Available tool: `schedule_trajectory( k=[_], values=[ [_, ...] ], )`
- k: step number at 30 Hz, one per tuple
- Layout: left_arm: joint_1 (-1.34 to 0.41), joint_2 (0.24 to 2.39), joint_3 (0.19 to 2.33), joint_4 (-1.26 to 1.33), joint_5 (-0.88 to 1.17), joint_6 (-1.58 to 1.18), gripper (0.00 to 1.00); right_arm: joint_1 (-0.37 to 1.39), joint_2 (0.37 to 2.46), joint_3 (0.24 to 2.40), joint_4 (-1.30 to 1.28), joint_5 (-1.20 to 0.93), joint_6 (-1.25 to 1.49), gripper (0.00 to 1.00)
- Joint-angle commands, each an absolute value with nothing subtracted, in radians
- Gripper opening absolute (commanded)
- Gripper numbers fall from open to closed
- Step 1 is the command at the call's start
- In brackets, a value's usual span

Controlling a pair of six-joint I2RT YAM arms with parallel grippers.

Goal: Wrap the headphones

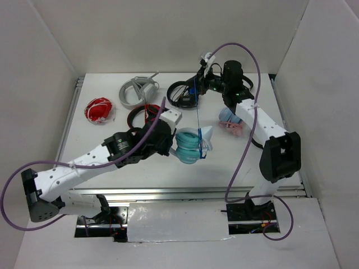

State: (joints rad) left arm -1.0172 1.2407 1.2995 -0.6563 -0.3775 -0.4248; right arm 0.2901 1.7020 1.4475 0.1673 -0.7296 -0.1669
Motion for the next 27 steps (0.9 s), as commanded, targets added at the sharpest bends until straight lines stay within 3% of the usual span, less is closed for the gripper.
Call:
schedule_trajectory(
  k=[1,8,15,21,27],
  values=[
    [-1.058,1.298,1.319,-0.687,-0.449,-0.431,0.0,0.316,1.588,1.493,-0.109,-0.56,-0.409,0.0],
    [-0.932,1.391,1.296,-0.735,-0.517,-0.535,0.0,0.466,1.347,1.401,-0.221,-0.176,-0.486,0.0],
    [-0.729,1.477,1.347,-0.794,-0.567,-0.652,0.0,0.701,1.206,1.302,-0.293,0.2,-0.346,0.0],
    [-0.534,1.586,1.499,-0.859,-0.618,-0.718,0.0,0.912,1.123,1.209,-0.351,0.357,-0.172,0.0],
    [-0.358,1.629,1.652,-0.836,-0.537,-0.713,0.0,1.075,1.083,1.076,-0.383,0.442,-0.009,0.0]
  ],
)
